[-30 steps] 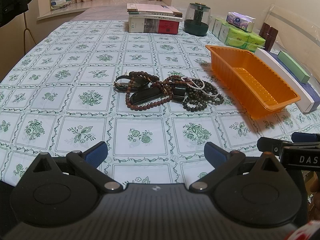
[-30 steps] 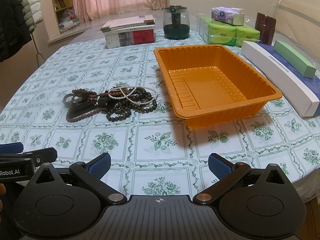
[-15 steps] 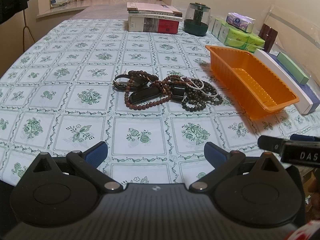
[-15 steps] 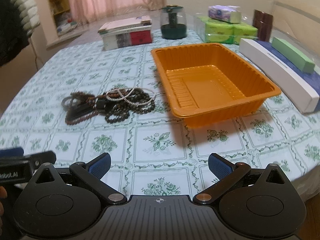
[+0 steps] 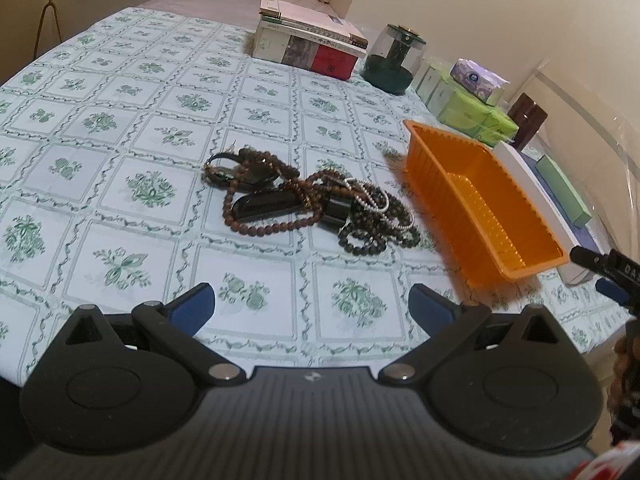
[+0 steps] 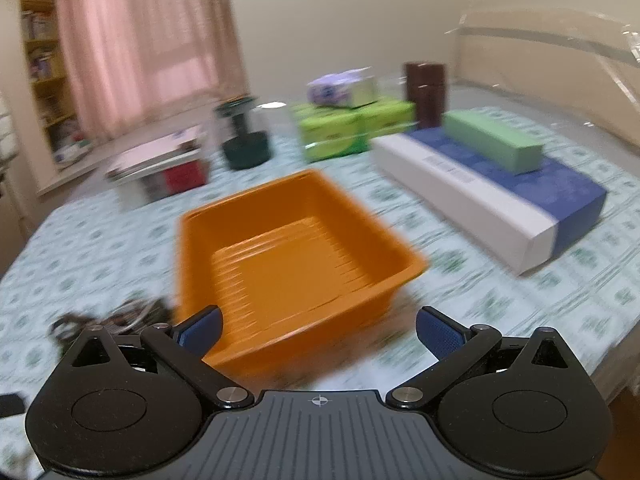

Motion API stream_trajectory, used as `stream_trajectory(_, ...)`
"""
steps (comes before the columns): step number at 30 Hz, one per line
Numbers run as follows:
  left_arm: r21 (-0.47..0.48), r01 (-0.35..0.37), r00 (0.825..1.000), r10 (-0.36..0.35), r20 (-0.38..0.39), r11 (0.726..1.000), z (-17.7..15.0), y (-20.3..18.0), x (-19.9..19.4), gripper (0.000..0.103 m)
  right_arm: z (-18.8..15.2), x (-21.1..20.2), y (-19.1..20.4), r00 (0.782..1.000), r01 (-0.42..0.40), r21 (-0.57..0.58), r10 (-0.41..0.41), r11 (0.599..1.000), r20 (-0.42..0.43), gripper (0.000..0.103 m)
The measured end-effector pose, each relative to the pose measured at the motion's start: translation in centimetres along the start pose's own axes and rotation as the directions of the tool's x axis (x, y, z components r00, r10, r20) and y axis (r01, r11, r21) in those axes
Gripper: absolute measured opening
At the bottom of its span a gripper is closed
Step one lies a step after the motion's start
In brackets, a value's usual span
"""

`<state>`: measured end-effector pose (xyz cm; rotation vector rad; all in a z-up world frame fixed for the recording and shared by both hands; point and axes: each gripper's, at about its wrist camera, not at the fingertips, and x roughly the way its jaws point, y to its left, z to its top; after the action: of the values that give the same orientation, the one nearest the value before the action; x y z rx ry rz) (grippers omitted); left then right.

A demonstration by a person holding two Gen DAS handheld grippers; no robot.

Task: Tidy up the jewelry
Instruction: 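Grasp the rim of the orange tray with the right tool and pull it closer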

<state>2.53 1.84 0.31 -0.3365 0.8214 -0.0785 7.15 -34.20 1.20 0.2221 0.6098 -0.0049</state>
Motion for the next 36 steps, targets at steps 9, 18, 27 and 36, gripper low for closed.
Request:
stream_trajectory(9, 0.067, -0.014, 0.998, 0.01, 0.067, 0.998, 0.3, -1.0, 1.1, 0.102, 3.7, 5.9, -6.2, 1.0, 0.008, 0.008, -0.008, 1.0, 0.002, 0.076)
stream_trajectory(18, 0.08, 0.002, 0.999, -0.006, 0.047, 0.997, 0.4, -1.3, 2.7, 0.102, 3.5, 11.5, -8.8, 0.989, -0.076, 0.014, 0.077, 0.997, -0.123, 0.037)
stream_trajectory(27, 0.097, 0.015, 1.0, -0.018, 0.024, 0.995, -0.1, -1.9, 3.5, 0.102, 3.7, 12.6, -9.2, 0.978, -0.119, 0.034, 0.124, 0.992, -0.168, 0.027)
stream_trajectory(36, 0.096, 0.011, 0.999, -0.014, 0.028, 0.995, -0.3, -1.9, 3.2, 0.102, 4.1, 13.1, -9.3, 0.969, -0.147, 0.058, 0.156, 0.987, -0.19, 0.022)
